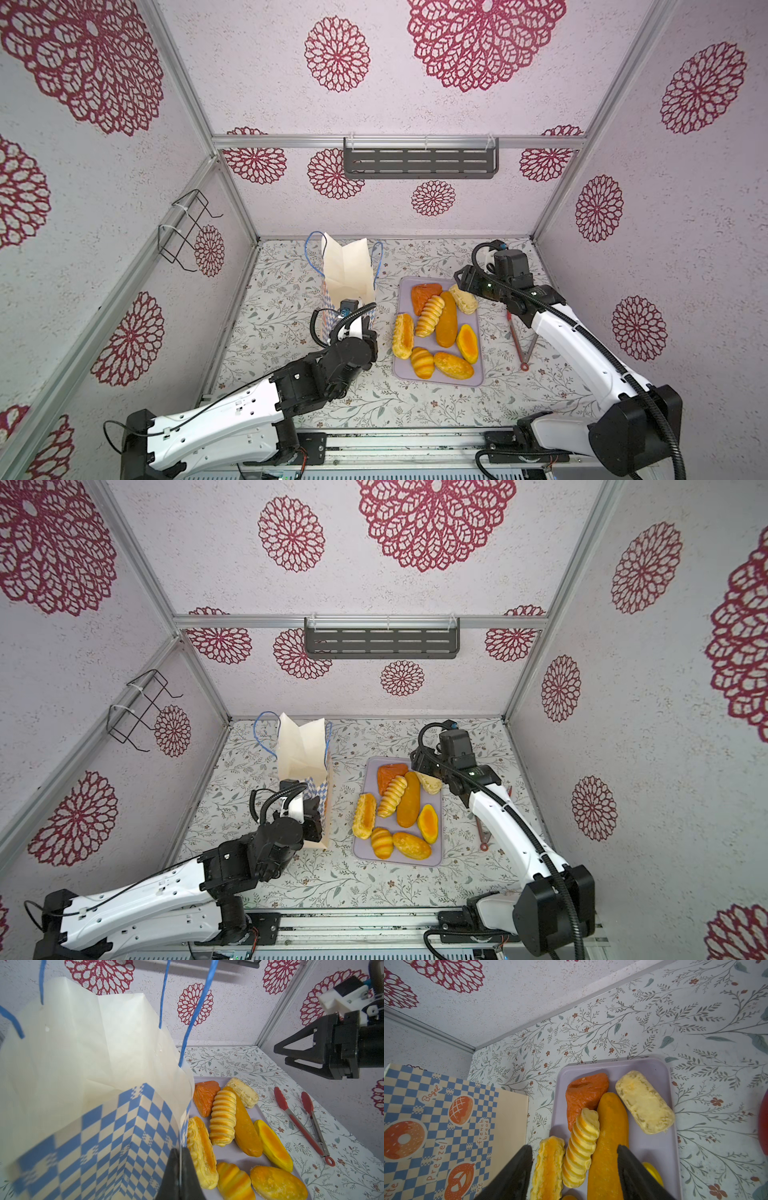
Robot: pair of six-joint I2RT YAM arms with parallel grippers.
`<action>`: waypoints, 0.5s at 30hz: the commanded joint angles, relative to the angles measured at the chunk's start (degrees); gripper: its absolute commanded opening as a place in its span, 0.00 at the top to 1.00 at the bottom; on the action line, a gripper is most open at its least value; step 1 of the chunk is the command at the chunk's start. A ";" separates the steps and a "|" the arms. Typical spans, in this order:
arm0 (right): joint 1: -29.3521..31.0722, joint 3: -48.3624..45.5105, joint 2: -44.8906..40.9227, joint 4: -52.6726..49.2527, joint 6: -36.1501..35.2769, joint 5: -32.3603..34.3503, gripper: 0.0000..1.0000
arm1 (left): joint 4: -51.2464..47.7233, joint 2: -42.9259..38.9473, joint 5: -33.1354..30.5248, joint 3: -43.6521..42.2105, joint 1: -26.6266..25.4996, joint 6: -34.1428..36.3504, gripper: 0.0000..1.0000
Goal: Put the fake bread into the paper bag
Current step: 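Drag the paper bag toward the robot beside the tray with the left gripper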
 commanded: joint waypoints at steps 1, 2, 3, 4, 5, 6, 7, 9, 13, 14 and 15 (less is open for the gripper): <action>0.00 0.96 0.00 0.12 -0.87 0.83 0.32 | 2.08 -2.99 0.10 -1.59 -1.13 -0.02 1.00; 0.05 0.98 0.09 0.09 -0.81 0.77 0.32 | 1.93 -3.96 0.18 -2.06 -1.13 0.06 1.00; 0.04 0.99 0.20 0.20 -0.68 0.68 0.32 | 1.73 -4.77 0.45 -2.43 -1.13 0.01 1.00; 0.05 0.92 0.32 0.23 -0.59 0.47 0.32 | 1.63 -5.38 0.66 -2.74 -1.13 0.10 1.00; 0.05 0.99 0.45 0.36 -0.58 0.43 0.32 | 1.61 -6.07 0.95 -3.10 -1.15 0.25 1.00; 0.00 0.98 0.61 0.45 -0.35 0.21 0.32 | 1.57 -6.64 1.16 -3.37 -1.13 0.48 1.00; 0.04 1.05 0.75 0.48 -0.19 0.16 0.32 | 1.59 -7.02 1.41 -3.63 -1.13 0.78 1.00; 0.05 1.16 0.95 0.64 0.03 -0.11 0.32 | 1.36 -7.74 2.16 -3.78 -1.13 1.23 1.00; 0.05 1.20 1.11 0.71 0.05 -0.13 0.32 | 0.73 -8.95 4.03 -4.39 -1.13 1.53 1.00; 0.00 1.25 1.11 0.68 -0.01 -0.16 0.32 | 0.43 -9.30 4.49 -4.61 -1.13 1.51 1.00; 0.05 1.29 1.08 0.70 0.00 -0.17 0.32 | 0.23 -9.62 4.98 -4.78 -1.14 1.50 1.00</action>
